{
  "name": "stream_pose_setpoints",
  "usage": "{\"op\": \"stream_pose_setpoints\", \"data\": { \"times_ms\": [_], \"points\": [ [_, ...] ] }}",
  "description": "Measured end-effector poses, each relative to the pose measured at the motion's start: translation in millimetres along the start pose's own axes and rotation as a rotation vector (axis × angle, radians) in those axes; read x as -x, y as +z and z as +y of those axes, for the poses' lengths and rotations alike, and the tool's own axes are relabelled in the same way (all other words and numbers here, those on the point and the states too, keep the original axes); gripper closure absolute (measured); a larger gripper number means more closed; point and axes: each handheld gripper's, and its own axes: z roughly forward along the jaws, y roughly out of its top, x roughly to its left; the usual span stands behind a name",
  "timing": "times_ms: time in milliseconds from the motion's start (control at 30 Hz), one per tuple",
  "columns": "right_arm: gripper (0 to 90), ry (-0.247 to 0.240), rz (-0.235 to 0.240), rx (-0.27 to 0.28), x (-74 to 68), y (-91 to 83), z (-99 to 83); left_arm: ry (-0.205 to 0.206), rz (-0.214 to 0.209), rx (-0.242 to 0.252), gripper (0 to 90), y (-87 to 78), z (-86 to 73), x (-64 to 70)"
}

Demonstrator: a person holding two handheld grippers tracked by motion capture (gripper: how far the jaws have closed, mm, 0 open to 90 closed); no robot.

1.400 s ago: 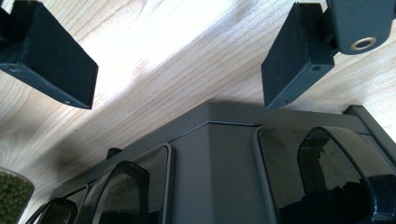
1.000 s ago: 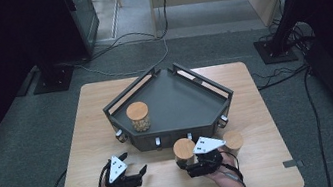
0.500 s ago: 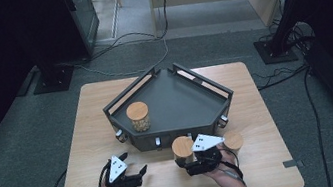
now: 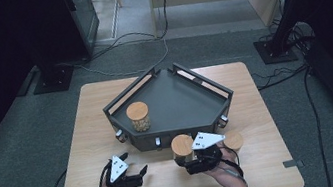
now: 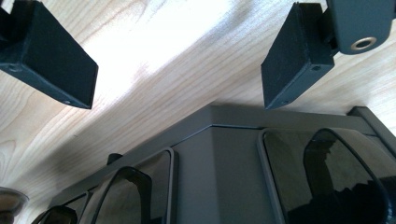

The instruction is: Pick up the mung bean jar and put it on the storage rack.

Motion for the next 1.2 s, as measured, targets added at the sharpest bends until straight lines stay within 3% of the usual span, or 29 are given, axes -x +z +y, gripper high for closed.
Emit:
{"op": "stream_pose_setpoints", "data": {
  "times_ms": [233, 500, 733, 1200],
  "points": [
    [24.8, -0.003, 0.001, -0.001, 0.1, -1.9, 3.6, -0.01, 0.01, 0.008, 10.8, -0.6, -1.4, 1.3],
    [24.8, -0.008, 0.002, 0.001, 0.2, -4.3, 9.8, 0.009, 0.009, 0.0, 10.8, -0.1, -0.1, 2.4],
    [24.8, 0.01, 0.022, 0.011, 6.4, -6.4, 14.5, -0.008, 0.011, 0.009, 10.8, -0.3, -1.4, 1.3],
    [24.8, -0.005, 0.004, 0.011, 6.6, -10.3, 28.4, -0.004, -0.003, -0.006, 10.8, 0.6, 0.9, -1.1]
  ]
}}
